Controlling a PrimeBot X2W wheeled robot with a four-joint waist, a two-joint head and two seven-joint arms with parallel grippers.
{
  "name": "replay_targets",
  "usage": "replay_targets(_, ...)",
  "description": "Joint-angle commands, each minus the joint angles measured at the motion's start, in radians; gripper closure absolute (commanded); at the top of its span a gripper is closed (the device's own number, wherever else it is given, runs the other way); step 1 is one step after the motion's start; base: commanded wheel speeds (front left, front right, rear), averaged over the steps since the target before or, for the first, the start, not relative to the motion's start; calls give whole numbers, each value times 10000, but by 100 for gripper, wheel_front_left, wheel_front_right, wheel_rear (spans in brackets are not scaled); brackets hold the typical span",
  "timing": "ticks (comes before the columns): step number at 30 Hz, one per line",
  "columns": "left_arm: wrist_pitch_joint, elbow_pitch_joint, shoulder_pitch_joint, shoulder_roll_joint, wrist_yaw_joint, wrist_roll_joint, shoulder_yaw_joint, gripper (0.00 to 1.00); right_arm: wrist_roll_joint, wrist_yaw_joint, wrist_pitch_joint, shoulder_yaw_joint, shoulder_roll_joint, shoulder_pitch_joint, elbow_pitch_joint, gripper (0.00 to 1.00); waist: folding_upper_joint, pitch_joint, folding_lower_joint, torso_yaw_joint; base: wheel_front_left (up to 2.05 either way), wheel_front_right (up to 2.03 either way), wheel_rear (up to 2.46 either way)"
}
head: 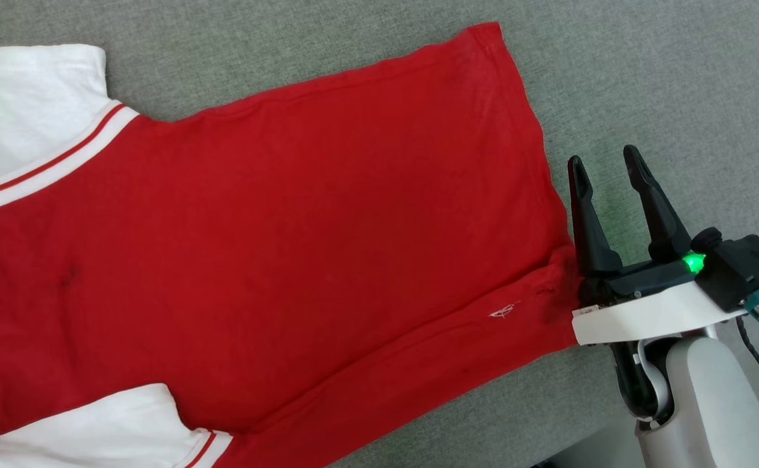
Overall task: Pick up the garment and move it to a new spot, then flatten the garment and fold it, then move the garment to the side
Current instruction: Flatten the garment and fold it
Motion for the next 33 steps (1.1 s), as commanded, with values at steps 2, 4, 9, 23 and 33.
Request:
replay_targets(2, -15, 235, 514, -258, -73, -21, -251, 100, -44, -4, -54, -18, 42, -145, 15, 0, 0, -17, 0, 52, 0, 0, 0)
replay_targets(4, -335, 227, 522, -334, -140, 59, -278, 100, -110, -4, -54, -37, 40, -161, 48, 0, 0, -104, 0, 127, 0, 0, 0)
replay_targets(9, -1265, 261, 315, -495, -363, 101, -228, 100, -429, -4, -44, -175, 37, -147, 150, 0, 0, -545, 0, 420, 0, 0, 0)
replay_targets(23, -3807, -1219, 584, -638, -603, -289, -1287, 100, -451, -5, 3217, -104, -1535, -380, -448, 0, 0, -1850, 0, 1780, 0, 0, 0)
replay_targets(33, -4707, -3339, 1141, -446, -606, -335, -1865, 100, 1329, -4, 8544, 110, -3266, -2041, -576, 0, 0, -1760, 0, 2856, 0, 0, 0)
